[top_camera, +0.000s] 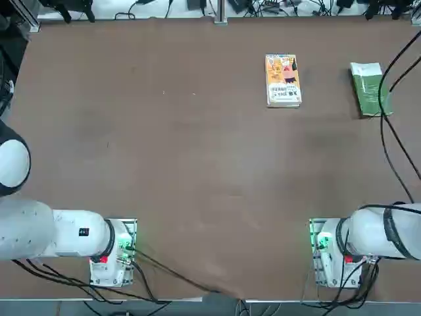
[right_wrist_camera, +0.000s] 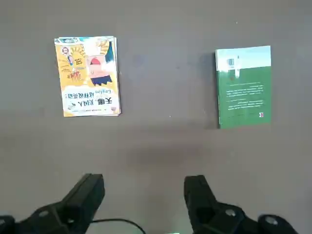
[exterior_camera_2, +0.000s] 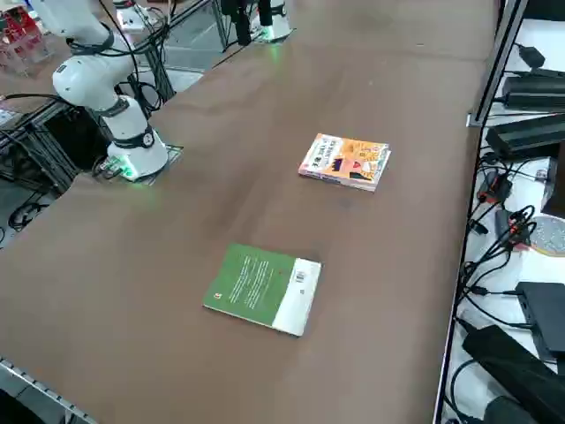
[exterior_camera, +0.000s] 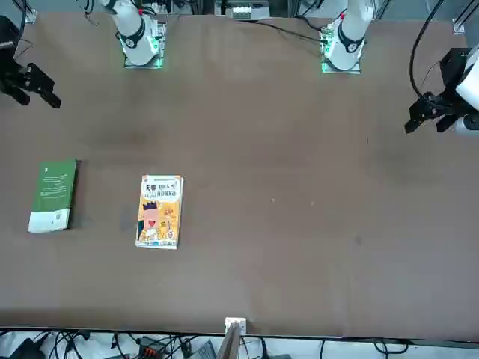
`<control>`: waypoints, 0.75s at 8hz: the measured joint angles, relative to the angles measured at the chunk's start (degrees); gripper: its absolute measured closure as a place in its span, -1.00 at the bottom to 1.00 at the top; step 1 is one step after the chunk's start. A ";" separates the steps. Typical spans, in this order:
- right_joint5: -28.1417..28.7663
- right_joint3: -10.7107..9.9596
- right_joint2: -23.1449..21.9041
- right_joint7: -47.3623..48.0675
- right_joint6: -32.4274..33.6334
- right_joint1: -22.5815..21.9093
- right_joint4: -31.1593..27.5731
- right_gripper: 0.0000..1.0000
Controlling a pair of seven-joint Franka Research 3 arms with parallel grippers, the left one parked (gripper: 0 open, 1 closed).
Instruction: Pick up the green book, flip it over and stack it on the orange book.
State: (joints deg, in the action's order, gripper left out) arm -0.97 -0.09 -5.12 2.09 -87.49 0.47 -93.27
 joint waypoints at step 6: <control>-10.21 1.49 3.17 0.11 0.13 -3.42 -0.31 -1.00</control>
State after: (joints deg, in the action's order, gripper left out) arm -11.18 1.39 -1.96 2.20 -87.36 -2.95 -93.58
